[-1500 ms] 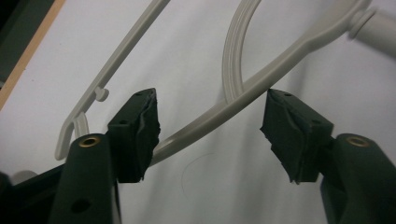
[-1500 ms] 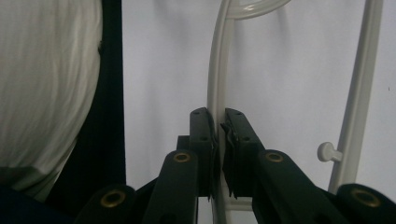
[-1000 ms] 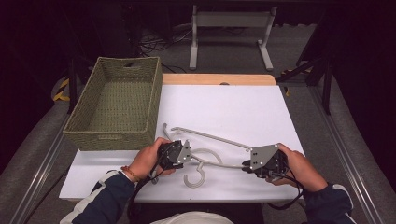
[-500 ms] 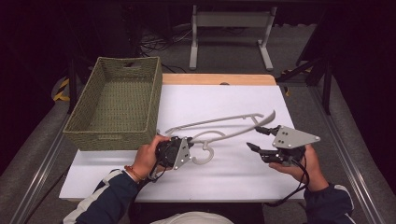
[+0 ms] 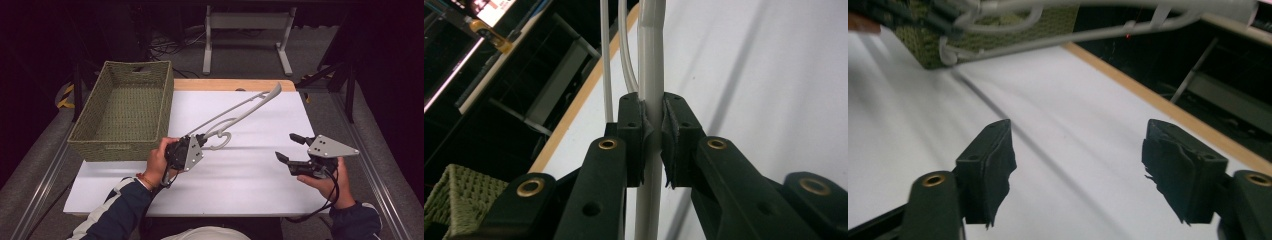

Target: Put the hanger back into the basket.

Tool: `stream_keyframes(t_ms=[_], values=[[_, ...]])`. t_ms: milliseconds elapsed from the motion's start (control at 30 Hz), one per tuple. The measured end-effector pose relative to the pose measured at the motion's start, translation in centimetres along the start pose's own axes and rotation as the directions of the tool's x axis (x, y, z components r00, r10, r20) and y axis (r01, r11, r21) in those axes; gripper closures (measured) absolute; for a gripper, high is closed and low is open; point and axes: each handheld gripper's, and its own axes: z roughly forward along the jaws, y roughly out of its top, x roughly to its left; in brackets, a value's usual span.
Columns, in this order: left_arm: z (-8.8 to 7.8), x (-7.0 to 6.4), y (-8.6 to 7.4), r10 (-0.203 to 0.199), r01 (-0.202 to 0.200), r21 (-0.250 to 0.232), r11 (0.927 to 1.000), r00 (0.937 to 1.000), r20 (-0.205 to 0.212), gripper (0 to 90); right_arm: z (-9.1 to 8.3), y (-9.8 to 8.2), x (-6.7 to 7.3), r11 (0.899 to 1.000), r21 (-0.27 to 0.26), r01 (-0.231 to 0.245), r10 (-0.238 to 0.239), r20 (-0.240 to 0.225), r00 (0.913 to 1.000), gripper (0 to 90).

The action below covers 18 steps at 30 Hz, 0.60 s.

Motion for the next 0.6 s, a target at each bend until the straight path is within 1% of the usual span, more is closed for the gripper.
stream_keyframes(t_ms=[33,67,100,133,167,200,267,333,367,400,433,467,500,533,600], values=[[0.0,0.1,0.1,-0.002,0.002,-0.004,1.0000,0.9999,-0.013,80.6,0.3,-0.2,0.2,1.000,0.018,-0.002,0.002,0.000,1.0000,19.2],[-0.1,0.1,0.2,-0.019,0.019,-0.007,0.9998,0.9995,-0.025,80.6,0.9,-0.4,0.7,0.999,0.049,0.001,0.000,-0.001,1.0000,17.9],[-0.1,0.3,0.3,-0.016,0.015,-0.013,0.9998,0.9996,-0.024,80.6,1.3,-0.6,1.1,0.997,0.069,0.018,-0.018,0.001,0.9998,15.9],[-0.2,0.4,0.3,-0.027,0.026,-0.028,0.9993,0.9994,-0.022,80.6,1.6,-0.7,1.4,0.996,0.079,0.029,-0.030,0.004,0.9995,15.0],[-0.3,0.4,0.4,-0.029,0.028,-0.037,0.9989,0.9992,-0.026,80.6,2.0,-0.9,1.8,0.995,0.089,0.035,-0.035,-0.004,0.9994,14.6],[-0.5,0.5,0.6,-0.038,0.036,-0.046,0.9983,0.9989,-0.026,80.6,2.3,-1.0,2.1,0.995,0.093,0.045,-0.044,-0.016,0.9989,14.3],[-0.7,0.5,0.8,-0.036,0.034,-0.054,0.9979,0.9989,-0.031,80.6,2.9,-1.4,2.5,0.995,0.091,0.051,-0.048,-0.031,0.9984,14.1],[-1.2,0.7,1.3,-0.042,0.039,-0.081,0.9959,0.9985,-0.036,80.6,3.3,-1.7,2.7,0.993,0.101,0.062,-0.059,-0.030,0.9978,13.9],[-1.2,0.7,1.3,-0.042,0.039,-0.081,0.9959,0.9985,-0.036,80.6,3.5,-1.8,2.8,0.992,0.105,0.067,-0.065,-0.026,0.9976,13.9],[-1.3,0.7,1.4,-0.033,0.029,-0.092,0.9953,0.9986,-0.040,80.6,3.6,-1.9,2.8,0.991,0.110,0.070,-0.068,-0.026,0.9974,13.9],[-1.5,0.6,1.7,-0.011,0.005,-0.098,0.9952,0.9983,-0.058,80.6,3.7,-2.0,2.8,0.991,0.111,0.069,-0.067,-0.022,0.9975,13.9],[-1.6,0.6,1.9,-0.005,-0.001,-0.095,0.9955,0.9984,-0.057,80.6,3.7,-2.0,2.7,0.991,0.112,0.069,-0.068,-0.015,0.9976,13.9],[-1.6,0.6,2.0,-0.003,-0.002,-0.106,0.9944,0.9986,-0.054,80.6,3.8,-2.0,2.8,0.991,0.115,0.071,-0.071,-0.011,0.9975,13.9],[-1.7,0.6,2.1,-0.012,0.006,-0.106,0.9943,0.9983,-0.057,80.5,3.8,-2.0,2.8,0.991,0.115,0.075,-0.074,-0.010,0.9972,13.9],[-1.7,0.8,2.3,-0.001,-0.006,-0.114,0.9935,0.9978,-0.066,80.6,3.8,-2.1,2.7,0.991,0.109,0.075,-0.075,-0.009,0.9972,13.9]])
